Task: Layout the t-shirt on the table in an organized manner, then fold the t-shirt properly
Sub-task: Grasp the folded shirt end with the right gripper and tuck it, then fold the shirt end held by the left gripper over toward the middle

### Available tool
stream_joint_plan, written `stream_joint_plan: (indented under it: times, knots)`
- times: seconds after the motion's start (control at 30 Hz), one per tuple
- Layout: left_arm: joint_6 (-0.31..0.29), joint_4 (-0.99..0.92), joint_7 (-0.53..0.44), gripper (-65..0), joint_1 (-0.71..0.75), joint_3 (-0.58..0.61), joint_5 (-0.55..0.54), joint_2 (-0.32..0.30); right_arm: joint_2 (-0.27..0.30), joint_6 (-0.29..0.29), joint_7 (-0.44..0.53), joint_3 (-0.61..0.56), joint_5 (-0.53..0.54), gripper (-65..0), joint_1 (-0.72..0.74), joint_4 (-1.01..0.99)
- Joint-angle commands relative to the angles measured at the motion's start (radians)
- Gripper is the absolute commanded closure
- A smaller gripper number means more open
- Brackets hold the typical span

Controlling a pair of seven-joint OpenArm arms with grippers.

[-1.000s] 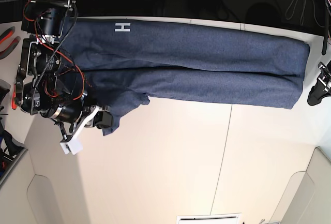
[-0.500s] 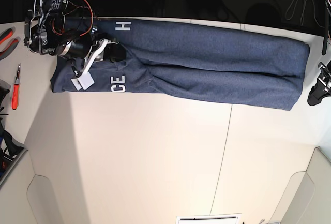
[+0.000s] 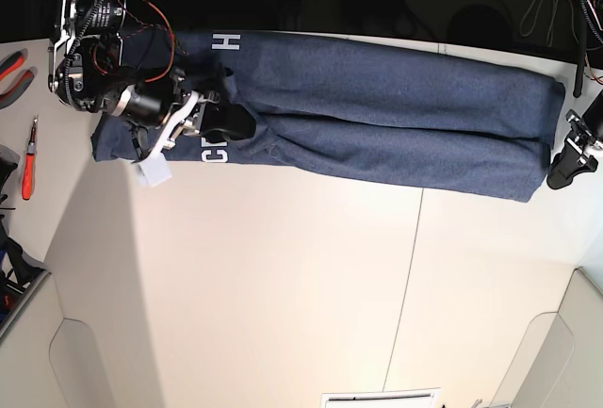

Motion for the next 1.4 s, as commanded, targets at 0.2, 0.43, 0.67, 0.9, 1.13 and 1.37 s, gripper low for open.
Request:
stream_joint_plan:
  times: [0.2,0.43,0.67,0.9,1.13,1.37]
  knots:
    - [-0.013,0.018,-0.001,-21.5,-0.008,-0.079,-0.019,-0.029,-0.032,0.026,-0.021,0.002,0.023,-25.6,0.053,0.062]
    - [-0.013,0.018,0.027,-43.6,0.047,-0.144,0.066,-0.039,-0.029,0.026,0.002,0.021,-0.036,-25.6,0.064,0.124]
    - [-0.013,0.018,-0.073,-43.6,0.105,-0.141,0.192,0.003,-0.029,0.026,0.008,0.021,-0.036,-25.6,0.064,0.124]
    - [-0.013,0.018,-0.189,-43.6,0.103,-0.013,0.303,0.022,-0.029,0.026,0.008,0.021,-0.036,-25.6,0.065,0.124]
    - [-0.013,0.018,-0.248,-43.6,0.085,0.045,0.339,0.022,-0.026,0.026,0.031,0.025,-0.071,-25.6,0.064,0.124]
    - [-0.013,0.018,-0.214,-40.6,0.086,0.045,0.278,0.025,-0.026,0.026,0.072,0.082,-0.111,-25.6,0.064,0.124]
